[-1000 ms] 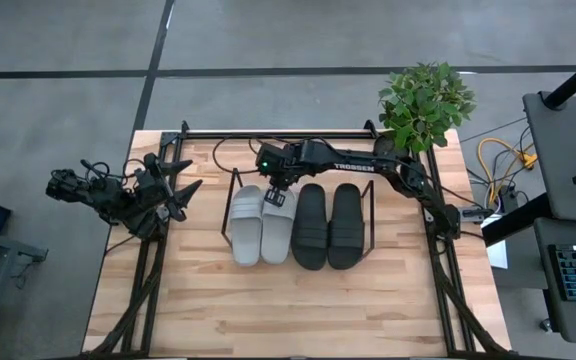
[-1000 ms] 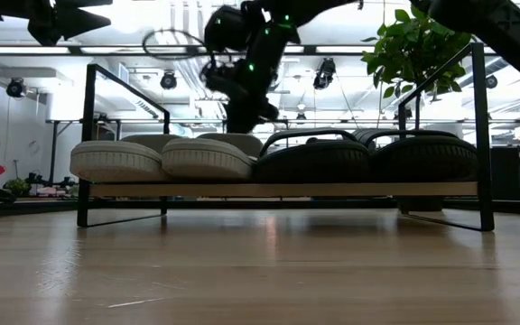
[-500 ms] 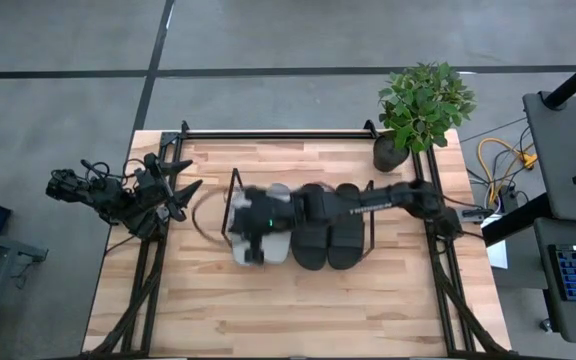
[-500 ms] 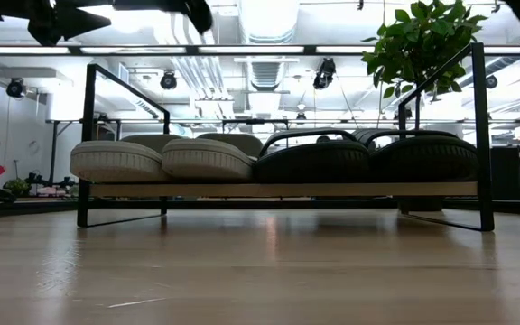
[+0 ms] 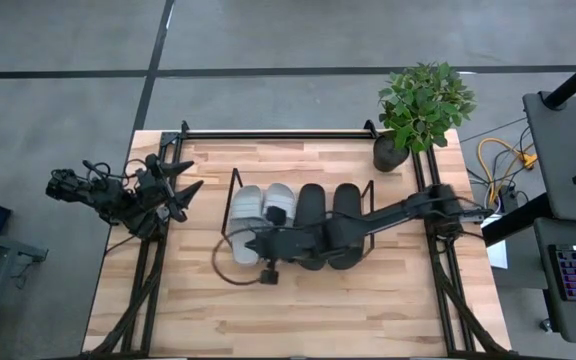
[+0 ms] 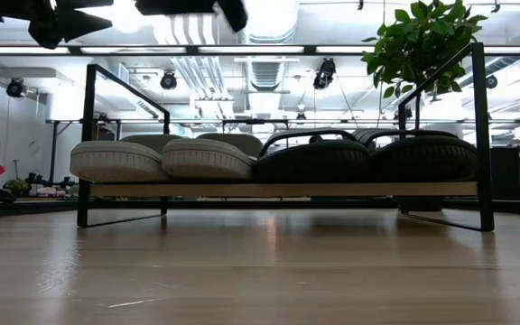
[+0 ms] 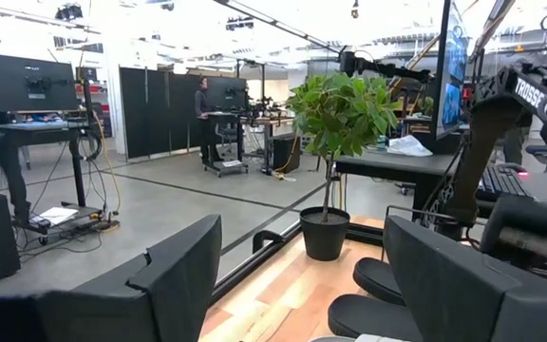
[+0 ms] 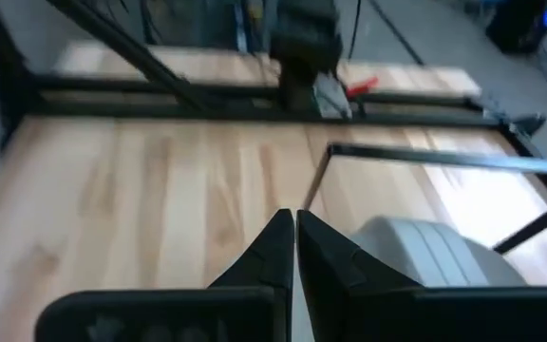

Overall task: Pick and place slides into the shelf
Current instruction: Return to Home Position

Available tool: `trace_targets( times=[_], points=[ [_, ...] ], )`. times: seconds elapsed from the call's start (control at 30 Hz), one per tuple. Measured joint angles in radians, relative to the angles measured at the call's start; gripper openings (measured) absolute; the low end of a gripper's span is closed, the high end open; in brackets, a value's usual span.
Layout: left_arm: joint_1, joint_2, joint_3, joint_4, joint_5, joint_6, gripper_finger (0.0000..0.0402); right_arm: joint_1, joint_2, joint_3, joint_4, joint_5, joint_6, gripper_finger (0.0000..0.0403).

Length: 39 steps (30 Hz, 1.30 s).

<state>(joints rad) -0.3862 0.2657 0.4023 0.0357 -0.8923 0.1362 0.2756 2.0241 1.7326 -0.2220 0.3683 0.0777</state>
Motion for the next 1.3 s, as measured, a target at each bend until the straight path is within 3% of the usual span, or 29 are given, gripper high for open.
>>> trace_targets(
  times=[0.1,0.2,0.33,0.5,0.73,0.87,1.0,1.13,1.2,1.3],
  points=[
    [0.000,0.000,0.000,-0.001,0.000,0.000,0.0279,0.020,-0.107,-0.176,0.168,0.001,-0.016,0.0008],
    [0.000,0.000,0.000,-0.001,0.000,0.000,0.0279,0.033,-0.194,-0.420,0.463,-0.002,-0.017,0.0008],
    [0.000,0.002,-0.001,0.000,0.000,0.000,0.0279,0.039,-0.217,-0.708,0.838,-0.009,-0.016,0.0008],
    [0.000,0.002,-0.001,0.001,-0.001,-0.001,0.0279,0.016,-0.223,-0.842,1.108,-0.010,0.022,0.0008],
    [0.000,0.003,-0.001,0.003,-0.001,-0.001,0.0279,-0.069,-0.290,-0.820,1.047,-0.035,-0.103,0.0008],
    [0.000,0.006,-0.001,0.002,-0.001,-0.001,0.0279,-0.136,-0.399,-0.870,0.987,-0.063,-0.110,0.0008],
    [0.000,0.011,-0.002,0.001,-0.001,0.000,0.0279,-0.136,-0.594,-0.966,0.942,-0.077,-0.156,0.0008],
    [0.000,0.011,-0.002,0.001,-0.001,-0.001,0.0279,-0.069,-0.817,-1.043,0.796,0.044,-0.300,0.0008],
    [0.000,0.013,-0.002,0.002,-0.001,-0.001,0.0279,-0.033,-0.938,-1.061,0.677,0.124,-0.305,0.0008],
    [0.000,0.017,-0.002,0.005,-0.001,-0.002,0.0279,-0.006,-1.111,-1.100,0.495,0.145,-0.258,0.0008]
  ],
)
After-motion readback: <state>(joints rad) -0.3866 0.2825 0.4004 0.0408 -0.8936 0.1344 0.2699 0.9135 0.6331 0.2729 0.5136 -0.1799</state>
